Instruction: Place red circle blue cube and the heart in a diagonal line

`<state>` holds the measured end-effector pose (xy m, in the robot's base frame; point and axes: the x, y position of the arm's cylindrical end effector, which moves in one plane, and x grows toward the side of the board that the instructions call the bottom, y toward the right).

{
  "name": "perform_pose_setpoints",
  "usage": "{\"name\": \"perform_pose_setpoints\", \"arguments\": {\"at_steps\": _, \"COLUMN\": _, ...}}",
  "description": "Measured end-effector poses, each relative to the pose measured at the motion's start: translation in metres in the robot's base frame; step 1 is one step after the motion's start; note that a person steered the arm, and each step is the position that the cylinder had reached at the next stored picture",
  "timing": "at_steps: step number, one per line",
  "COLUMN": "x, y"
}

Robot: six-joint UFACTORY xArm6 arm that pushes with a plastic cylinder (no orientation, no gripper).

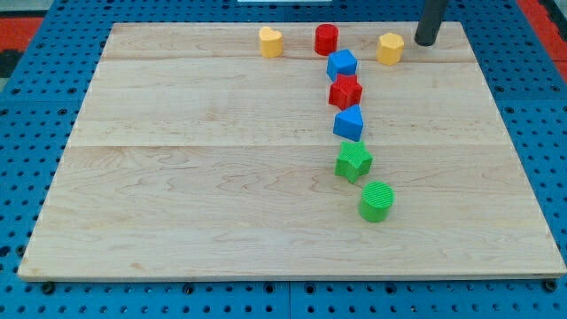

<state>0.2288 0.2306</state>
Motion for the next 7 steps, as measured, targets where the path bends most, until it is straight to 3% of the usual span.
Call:
{"name": "perform_pose_setpoints", "arguments": {"at_steps": 1, "x": -0.018, "y": 0.017}}
{"name": "perform_pose_setpoints", "arguments": {"at_steps": 3, "x": -0.013, "y": 0.0}}
{"name": "perform_pose_setpoints", "arguments": {"at_steps": 4, "x": 0.031, "y": 0.019}}
{"name": "perform_pose_setpoints", "arguments": {"at_steps": 5, "x": 0.096, "y": -0.02}}
{"name": "perform_pose_setpoints", "arguments": {"at_steps": 6, "x": 0.093, "y": -0.1}}
{"name": "perform_pose_setpoints", "arguments": {"at_steps": 7, "x": 0.057, "y": -0.11}}
